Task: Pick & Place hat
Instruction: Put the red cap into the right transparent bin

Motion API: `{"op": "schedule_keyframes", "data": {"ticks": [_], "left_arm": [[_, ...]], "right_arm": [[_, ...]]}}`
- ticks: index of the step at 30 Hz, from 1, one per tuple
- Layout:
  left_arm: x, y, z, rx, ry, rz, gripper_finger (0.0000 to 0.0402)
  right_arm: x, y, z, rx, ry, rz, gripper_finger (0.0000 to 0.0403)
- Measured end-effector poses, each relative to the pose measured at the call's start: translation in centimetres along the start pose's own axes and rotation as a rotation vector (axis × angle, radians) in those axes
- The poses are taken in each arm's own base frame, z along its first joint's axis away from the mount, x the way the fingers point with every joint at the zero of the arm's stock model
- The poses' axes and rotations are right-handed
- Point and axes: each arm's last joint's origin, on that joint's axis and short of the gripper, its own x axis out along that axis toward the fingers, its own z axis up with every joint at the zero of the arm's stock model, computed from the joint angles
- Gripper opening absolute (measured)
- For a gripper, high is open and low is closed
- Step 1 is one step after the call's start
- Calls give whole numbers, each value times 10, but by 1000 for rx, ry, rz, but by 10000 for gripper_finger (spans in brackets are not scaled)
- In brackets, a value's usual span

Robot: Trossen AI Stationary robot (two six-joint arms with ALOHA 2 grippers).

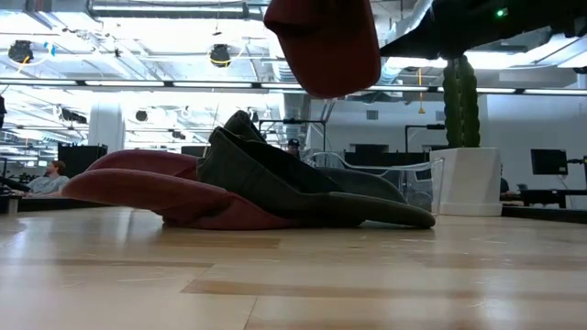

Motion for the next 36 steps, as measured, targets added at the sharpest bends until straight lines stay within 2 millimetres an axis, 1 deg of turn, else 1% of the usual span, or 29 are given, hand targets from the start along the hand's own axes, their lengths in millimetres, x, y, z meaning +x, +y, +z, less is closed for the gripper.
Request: {"op": "schedule_keyframes", "data": {"ticks": [4,14,17,22,25,26,28,29,33,36], "left_arm": [[-2,-7,2,-37,-22,-83,10],[-4,-17,1,-41,-26,-117,10],[1,-22,-6,-39,-13,-123,10],[14,-27,-28,-16,46,-118,10],[19,-28,-35,-7,63,-116,10],[19,-29,-36,-6,67,-116,10],[19,-29,-36,-6,63,-117,10],[18,-29,-35,-6,62,-117,10],[15,-27,-30,1,52,-117,10],[14,-28,-29,65,49,-122,11]], "right_arm": [[3,-3,-2,25,12,-18,102],[5,-5,-2,30,17,-31,102],[5,-5,-2,35,12,-34,102],[5,-6,-1,36,8,-37,98],[5,-7,-2,37,22,-73,78],[4,-7,-2,37,31,-92,65],[3,-6,-3,29,48,-112,26],[3,-5,-3,23,53,-111,14],[1,-4,-2,26,50,-108,7],[0,-3,-2,26,47,-104,5]]}}
